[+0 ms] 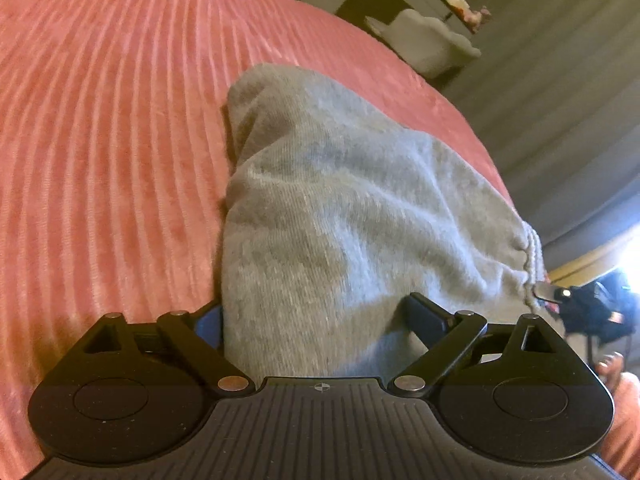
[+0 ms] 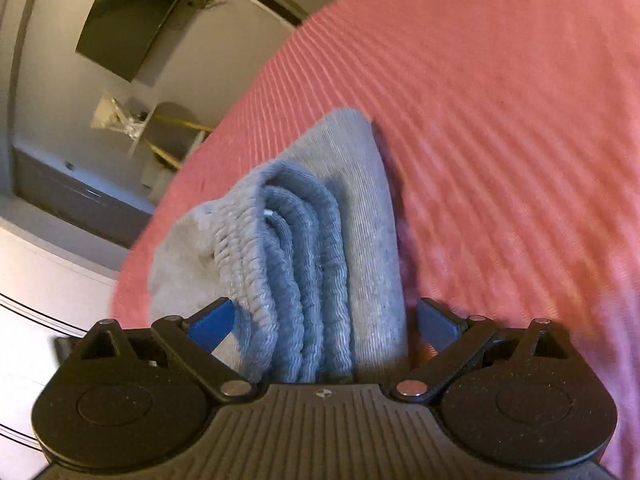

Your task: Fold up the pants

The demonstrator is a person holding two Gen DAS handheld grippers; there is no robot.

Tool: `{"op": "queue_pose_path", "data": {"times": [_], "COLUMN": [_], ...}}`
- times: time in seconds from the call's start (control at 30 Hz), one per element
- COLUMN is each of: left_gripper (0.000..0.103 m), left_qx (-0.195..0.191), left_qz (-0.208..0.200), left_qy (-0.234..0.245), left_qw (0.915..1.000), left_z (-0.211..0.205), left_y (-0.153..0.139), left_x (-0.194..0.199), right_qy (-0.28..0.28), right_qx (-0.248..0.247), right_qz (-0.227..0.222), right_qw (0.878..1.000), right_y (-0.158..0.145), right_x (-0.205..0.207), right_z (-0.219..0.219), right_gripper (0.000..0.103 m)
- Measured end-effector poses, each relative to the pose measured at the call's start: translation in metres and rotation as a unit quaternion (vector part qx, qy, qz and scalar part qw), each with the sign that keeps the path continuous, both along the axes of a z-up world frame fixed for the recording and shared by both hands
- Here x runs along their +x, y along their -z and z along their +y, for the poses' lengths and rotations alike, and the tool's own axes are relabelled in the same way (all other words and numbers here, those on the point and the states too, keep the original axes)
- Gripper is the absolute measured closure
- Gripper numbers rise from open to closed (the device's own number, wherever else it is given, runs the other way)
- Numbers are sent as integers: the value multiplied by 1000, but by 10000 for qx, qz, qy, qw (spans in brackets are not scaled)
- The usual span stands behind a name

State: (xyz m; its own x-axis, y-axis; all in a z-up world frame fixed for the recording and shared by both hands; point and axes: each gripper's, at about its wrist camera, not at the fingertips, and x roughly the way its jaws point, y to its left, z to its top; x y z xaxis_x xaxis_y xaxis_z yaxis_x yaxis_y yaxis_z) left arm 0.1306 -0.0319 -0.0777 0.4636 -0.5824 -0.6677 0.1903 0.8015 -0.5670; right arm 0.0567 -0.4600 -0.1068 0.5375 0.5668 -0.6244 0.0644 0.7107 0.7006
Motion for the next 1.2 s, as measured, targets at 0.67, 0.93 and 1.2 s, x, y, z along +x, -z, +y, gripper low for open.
{"op": "queue_pose_path", "data": {"times": [0.67, 0.93, 1.2], "left_gripper": [0, 0, 0], "left_qx": [364, 468, 427], "left_qz": [138, -292, -224], "left_qy": [706, 601, 618], "left_qw": [9967, 9967, 9969], "left_z": [-52, -53, -47], "left_y": [10, 14, 13], "left_x": [21, 4, 7], "right_qy": [-962, -400, -401], "right_qx": [440, 578, 272], "right_qz": [-138, -404, -240], "right_qw": [9943, 9967, 9985], "right_y": [26, 27, 20], "right_x": [37, 17, 24], "right_z": [20, 14, 29], "right_gripper": [5, 5, 5]}}
